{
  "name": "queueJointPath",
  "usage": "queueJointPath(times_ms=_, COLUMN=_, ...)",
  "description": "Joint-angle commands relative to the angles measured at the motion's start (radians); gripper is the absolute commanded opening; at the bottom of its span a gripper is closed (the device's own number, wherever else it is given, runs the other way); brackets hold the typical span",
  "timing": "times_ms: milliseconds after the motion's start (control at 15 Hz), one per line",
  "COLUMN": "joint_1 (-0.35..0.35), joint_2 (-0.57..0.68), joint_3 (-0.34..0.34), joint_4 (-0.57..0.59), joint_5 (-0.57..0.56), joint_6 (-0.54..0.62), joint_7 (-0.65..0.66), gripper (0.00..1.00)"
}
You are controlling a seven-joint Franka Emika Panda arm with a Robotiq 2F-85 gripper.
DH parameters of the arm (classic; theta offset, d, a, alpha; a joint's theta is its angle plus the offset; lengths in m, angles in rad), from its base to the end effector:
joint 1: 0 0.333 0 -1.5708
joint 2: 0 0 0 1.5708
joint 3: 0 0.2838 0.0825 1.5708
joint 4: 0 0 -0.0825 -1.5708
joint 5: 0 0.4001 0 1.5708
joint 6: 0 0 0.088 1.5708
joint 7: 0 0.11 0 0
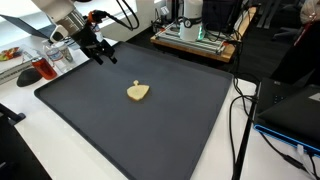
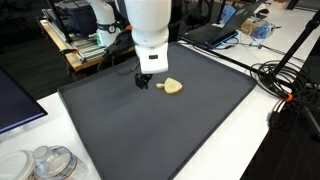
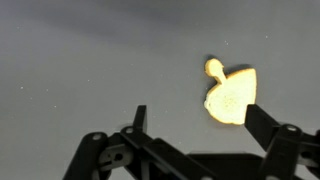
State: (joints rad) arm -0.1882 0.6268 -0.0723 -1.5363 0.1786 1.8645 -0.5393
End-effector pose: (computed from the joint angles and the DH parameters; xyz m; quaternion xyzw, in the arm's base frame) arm 0.6462 -0.1527 0.2299 -0.9820 -0.1029 0.1126 0.1113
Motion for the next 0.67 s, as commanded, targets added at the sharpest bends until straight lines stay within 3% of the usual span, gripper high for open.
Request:
queueJointPath(times_ms=0, joint_1=0.03, joint_2=0.087, joint_3=0.026, joint_4=0.155, joint_5=-0.086, joint_6=-0.106, joint_7=0.123, gripper=1.0)
queueJointPath(times_ms=333, joint_1=0.109, joint_2=0.152, joint_3=0.054, joint_4=0.276, joint_5=-0.145, joint_6=-0.182, joint_7=0.257, gripper=1.0)
queueJointPath(times_ms=600, joint_1=0.184, joint_2=0.191, joint_3=0.057, joint_4=0.336, joint_5=-0.182, joint_6=-0.159, joint_7=0.382, gripper=1.0)
